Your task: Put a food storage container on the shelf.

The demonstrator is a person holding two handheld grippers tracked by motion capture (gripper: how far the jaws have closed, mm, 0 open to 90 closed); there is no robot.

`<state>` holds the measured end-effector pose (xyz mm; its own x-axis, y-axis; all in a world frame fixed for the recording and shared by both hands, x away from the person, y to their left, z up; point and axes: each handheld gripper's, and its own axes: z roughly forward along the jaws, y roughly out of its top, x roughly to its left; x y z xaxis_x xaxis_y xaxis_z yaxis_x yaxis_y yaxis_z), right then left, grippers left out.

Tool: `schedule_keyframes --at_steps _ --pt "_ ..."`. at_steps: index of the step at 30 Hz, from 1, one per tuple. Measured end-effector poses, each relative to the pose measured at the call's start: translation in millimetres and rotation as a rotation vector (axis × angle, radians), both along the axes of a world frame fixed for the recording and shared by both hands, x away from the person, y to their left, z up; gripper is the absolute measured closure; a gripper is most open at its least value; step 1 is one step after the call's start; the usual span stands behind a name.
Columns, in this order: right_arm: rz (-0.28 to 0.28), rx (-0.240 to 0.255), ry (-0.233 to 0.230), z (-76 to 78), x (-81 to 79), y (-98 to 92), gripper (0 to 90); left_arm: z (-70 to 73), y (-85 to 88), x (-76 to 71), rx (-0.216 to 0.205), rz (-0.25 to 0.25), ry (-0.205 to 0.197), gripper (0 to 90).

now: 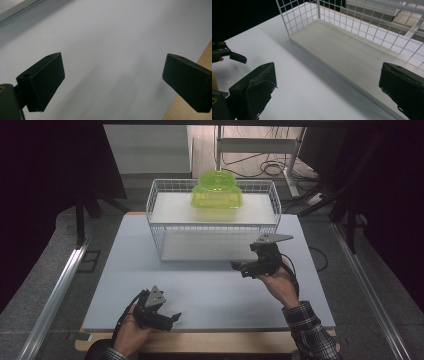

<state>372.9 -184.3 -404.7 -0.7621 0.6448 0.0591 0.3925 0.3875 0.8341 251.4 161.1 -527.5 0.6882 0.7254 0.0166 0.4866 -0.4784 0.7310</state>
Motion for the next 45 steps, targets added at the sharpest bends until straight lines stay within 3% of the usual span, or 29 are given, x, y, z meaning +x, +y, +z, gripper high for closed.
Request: schedule_keyframes --at_steps 8,24,45 --pt "-0.007 -0.026 0.001 -17.2 -3.8 -1.6 1.0 0.0 -0.1 -0.3 0.003 -0.006 -0.004 4.0" --pt "-0.032 -0.021 0.007 -34.9 -20.2 -13.4 0.6 -0.1 0.3 -0.6 0.005 -0.005 -0.009 4.0" --pt "-0.046 -0.063 0.022 -59.5 -36.1 -28.2 0.6 -1.4 -0.3 -0.5 0.020 -0.009 -0.019 3.5"
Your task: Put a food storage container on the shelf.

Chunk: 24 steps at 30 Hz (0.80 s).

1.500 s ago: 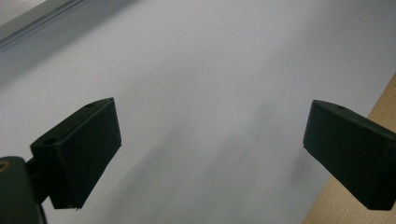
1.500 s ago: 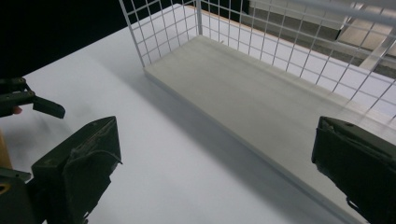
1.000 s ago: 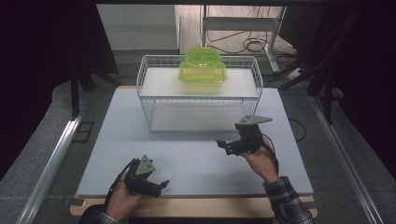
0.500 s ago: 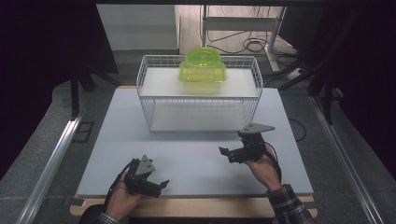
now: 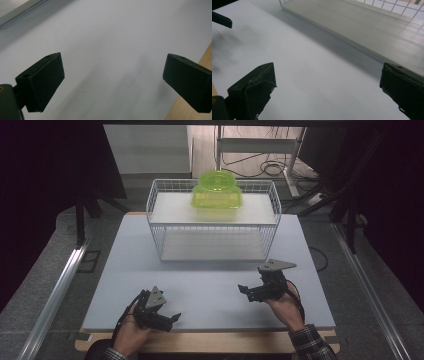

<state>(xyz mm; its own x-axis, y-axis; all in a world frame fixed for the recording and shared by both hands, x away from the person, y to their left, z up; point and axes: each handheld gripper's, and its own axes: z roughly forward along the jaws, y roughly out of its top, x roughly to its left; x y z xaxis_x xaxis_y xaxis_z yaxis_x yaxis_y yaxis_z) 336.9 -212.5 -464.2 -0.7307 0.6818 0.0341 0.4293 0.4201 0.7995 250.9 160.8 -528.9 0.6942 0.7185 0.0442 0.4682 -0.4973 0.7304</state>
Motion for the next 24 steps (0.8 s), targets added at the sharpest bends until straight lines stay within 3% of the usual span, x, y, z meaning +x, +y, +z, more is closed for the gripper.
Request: schedule_keyframes --at_steps 24 --pt "-0.026 -0.033 0.040 -32.4 -13.1 -19.1 0.6 -1.8 -0.7 0.4 0.013 -0.003 -0.003 3.2"
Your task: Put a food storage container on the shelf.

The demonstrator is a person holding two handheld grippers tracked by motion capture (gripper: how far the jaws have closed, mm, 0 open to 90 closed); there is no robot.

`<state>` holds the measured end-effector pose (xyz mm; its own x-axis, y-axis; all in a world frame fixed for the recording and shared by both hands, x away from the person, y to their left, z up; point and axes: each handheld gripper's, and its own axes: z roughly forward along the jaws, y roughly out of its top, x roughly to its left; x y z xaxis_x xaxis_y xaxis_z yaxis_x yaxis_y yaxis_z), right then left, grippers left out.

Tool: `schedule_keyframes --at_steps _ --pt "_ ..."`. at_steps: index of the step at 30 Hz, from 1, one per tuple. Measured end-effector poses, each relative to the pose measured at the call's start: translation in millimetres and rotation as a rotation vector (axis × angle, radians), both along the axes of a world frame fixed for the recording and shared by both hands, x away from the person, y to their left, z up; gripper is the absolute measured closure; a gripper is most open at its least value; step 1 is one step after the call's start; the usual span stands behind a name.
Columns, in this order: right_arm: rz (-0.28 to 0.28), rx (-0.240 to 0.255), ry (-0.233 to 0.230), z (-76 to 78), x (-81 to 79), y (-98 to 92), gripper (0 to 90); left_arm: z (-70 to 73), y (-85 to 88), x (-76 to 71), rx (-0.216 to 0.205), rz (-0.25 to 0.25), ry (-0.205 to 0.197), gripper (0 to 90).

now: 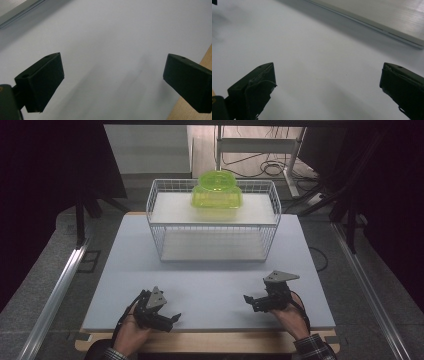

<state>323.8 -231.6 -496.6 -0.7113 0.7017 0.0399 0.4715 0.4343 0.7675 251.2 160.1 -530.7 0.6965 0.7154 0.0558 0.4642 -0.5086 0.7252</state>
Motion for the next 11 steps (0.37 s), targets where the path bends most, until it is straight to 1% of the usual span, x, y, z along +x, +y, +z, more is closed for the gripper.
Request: schedule_keyframes --at_steps 5,9,11 --pt "-0.001 -0.020 0.027 -9.3 -1.3 -1.5 0.6 -0.7 0.0 0.3 0.004 -0.001 0.003 3.0" --pt "0.003 -0.075 0.042 -16.1 -1.1 0.4 0.6 -1.2 -0.2 0.8 0.005 -0.002 0.009 2.8" --pt "0.002 -0.075 0.047 -17.3 -0.7 1.6 0.6 -1.2 0.0 1.3 0.004 0.000 0.008 2.7"
